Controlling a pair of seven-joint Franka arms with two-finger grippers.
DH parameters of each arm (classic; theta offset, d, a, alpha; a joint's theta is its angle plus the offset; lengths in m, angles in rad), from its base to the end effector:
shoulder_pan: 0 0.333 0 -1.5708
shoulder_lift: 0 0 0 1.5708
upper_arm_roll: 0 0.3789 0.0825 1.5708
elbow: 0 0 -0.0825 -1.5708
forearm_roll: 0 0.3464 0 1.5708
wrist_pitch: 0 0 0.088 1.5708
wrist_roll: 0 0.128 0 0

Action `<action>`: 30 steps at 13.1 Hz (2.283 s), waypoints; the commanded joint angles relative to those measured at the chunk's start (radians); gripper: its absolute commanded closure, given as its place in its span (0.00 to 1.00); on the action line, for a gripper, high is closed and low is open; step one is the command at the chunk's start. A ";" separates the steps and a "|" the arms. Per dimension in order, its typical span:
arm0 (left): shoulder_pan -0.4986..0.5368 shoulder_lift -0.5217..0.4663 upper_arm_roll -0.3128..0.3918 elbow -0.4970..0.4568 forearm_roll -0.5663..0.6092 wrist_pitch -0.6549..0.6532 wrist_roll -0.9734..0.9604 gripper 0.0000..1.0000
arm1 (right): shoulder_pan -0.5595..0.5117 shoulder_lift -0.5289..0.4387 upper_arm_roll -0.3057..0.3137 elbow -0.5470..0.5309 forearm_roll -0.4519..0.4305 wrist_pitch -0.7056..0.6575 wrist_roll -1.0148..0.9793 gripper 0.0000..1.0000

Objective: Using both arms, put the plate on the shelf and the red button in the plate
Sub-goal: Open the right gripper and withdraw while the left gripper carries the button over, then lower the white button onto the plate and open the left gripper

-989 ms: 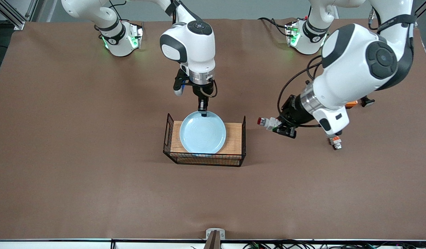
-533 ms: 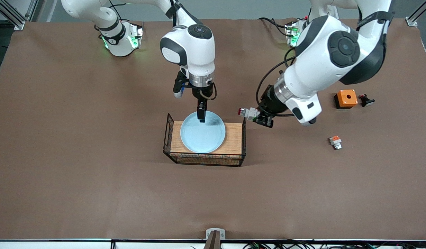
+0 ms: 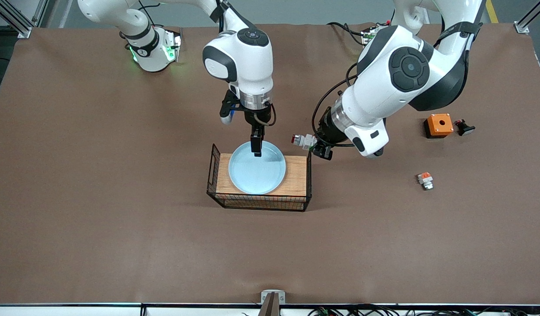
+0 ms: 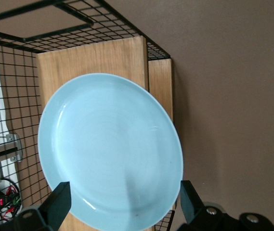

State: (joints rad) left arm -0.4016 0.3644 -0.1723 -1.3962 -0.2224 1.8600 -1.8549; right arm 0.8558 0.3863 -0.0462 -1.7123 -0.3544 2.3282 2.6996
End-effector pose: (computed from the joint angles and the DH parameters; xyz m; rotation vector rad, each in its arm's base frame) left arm 0.5605 -0.3625 0.5612 2.2890 1.8284 -0.3292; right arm 0.4712 0.4845 0.4473 -1.9083 2.1059 -0.3657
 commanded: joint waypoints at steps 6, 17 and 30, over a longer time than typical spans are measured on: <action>-0.014 0.022 0.007 0.020 -0.005 0.022 -0.018 0.78 | -0.112 0.008 0.017 0.221 0.218 -0.209 -0.480 0.00; -0.163 0.174 0.020 0.032 0.096 0.267 -0.202 0.77 | -0.437 -0.154 0.012 0.356 0.330 -0.805 -1.862 0.00; -0.353 0.338 0.191 0.099 0.135 0.375 -0.236 0.41 | -0.920 -0.207 0.011 0.356 0.310 -0.940 -2.761 0.00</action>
State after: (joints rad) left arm -0.7459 0.6893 0.0030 -1.3236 -0.1019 2.2349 -2.0842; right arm -0.0463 0.1839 -0.0568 -1.3495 -0.0472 1.3882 -0.0508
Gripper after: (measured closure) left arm 0.652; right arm 0.000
